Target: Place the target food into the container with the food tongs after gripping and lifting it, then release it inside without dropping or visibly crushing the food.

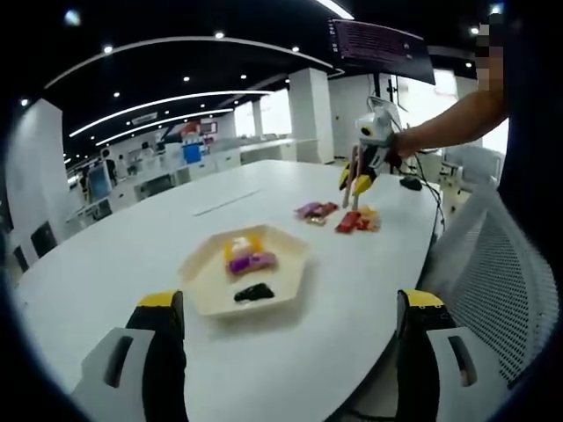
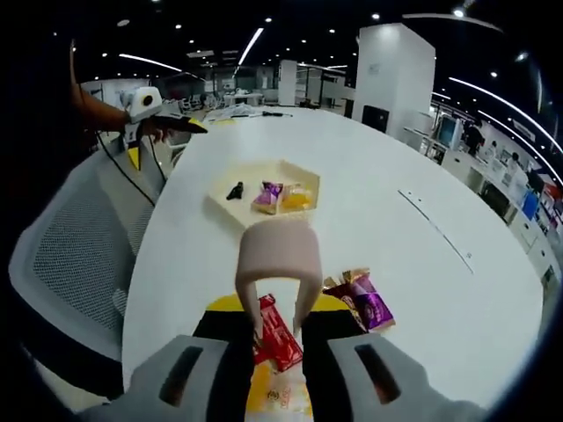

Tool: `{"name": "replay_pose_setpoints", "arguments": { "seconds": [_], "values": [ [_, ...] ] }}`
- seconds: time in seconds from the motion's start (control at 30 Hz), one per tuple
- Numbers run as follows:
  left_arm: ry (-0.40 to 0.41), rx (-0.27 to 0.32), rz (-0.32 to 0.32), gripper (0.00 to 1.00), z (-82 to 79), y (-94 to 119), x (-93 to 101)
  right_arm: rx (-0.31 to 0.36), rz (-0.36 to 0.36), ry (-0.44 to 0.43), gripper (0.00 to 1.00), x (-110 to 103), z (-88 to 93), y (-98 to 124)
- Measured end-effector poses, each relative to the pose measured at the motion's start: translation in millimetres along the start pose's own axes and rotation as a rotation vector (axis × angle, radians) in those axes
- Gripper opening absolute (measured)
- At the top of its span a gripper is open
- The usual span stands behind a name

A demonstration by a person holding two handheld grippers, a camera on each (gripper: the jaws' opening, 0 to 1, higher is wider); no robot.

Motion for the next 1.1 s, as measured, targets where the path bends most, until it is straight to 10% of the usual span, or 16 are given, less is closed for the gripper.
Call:
{"name": "replay_pose_setpoints", "arguments": {
  "seconds": [1.1],
  "values": [
    [0.001,-0.014,0.003,0.97,1.7,-0.9,0.7,-0.060,0.022,0.104,0.22,6.0,7.7,-29.6]
  ]
}}
Point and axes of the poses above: the point that each gripper's makers call its tool centre point, and the gripper's own axes: y roughly backward along the fingers, x roughly to its right, z roughly out of its underside, the point moved 4 cm from there along y, roughly backward along the fingers, and after that the axes turned 9 degrees about z, right-handed, at the moved point
